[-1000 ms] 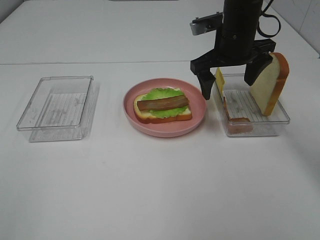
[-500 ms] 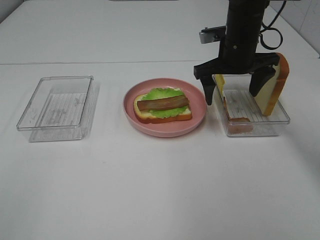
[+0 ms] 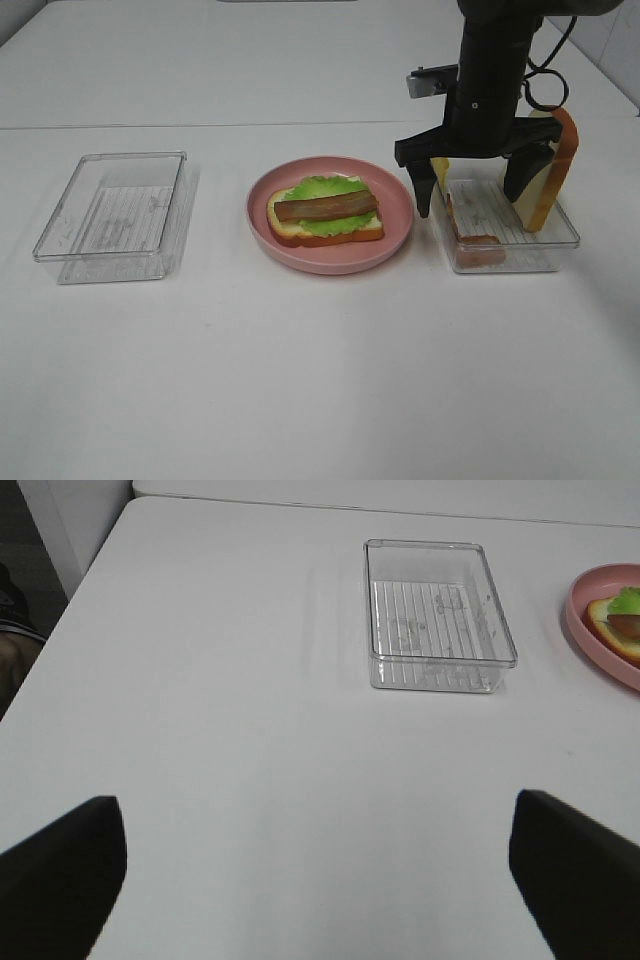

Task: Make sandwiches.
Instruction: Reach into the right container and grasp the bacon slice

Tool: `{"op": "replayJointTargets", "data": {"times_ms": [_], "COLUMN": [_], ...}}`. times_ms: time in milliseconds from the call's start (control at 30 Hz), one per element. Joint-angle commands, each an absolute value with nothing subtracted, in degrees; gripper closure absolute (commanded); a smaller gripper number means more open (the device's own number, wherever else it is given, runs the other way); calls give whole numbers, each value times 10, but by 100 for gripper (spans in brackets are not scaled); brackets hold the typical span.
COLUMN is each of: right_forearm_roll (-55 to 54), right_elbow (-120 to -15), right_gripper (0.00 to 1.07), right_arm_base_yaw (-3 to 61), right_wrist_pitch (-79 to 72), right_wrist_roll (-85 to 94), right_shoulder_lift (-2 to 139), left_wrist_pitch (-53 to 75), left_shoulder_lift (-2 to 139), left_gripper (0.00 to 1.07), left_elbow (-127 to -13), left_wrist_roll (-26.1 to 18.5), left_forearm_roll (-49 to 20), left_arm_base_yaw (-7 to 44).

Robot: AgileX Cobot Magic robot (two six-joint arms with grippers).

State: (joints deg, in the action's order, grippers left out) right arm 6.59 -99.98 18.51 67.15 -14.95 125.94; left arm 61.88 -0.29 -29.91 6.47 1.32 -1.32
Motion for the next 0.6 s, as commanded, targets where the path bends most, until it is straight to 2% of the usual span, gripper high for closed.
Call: {"op": "replayJointTargets", "data": {"times_ms": [33, 267, 367, 433, 467, 500, 533, 567, 600], "right_forearm_roll": [64, 63, 58, 56, 56, 56, 56, 56, 52], "right_elbow": [-995, -995, -995, -995, -995, -995, -995, -995, -995], "right_gripper": [9, 10, 15, 30, 30, 44, 52, 52, 67], "right_arm_base_yaw": [185, 185, 185, 185, 185, 185, 185, 185, 185], "right_wrist_pitch": [666, 666, 665, 665, 665, 665, 665, 665, 665], "right_wrist_roll": [-140, -136, -132, -129, -129, -129, -128, -128, -124], "right_shoulder_lift": [1270, 1284, 1286, 1286, 1286, 1286, 1286, 1286, 1286], "left_wrist_pitch": [614, 614, 614, 614, 614, 614, 614, 614, 614], "left_shoulder_lift": [-3, -3, -3, -3, -3, -3, -3, -3, -3], "left_gripper": [10, 10, 10, 10, 10, 10, 10, 10, 10], "left_elbow": [-300, -300, -300, -300, -300, -300, -300, -300, -300], "left_wrist_roll": [63, 63, 63, 63, 63, 63, 63, 63, 63], "left_forearm_roll": [11, 11, 11, 11, 11, 11, 11, 11, 11], "left_arm_base_yaw": [-14, -14, -14, -14, -14, -14, -14, -14, -14]}}
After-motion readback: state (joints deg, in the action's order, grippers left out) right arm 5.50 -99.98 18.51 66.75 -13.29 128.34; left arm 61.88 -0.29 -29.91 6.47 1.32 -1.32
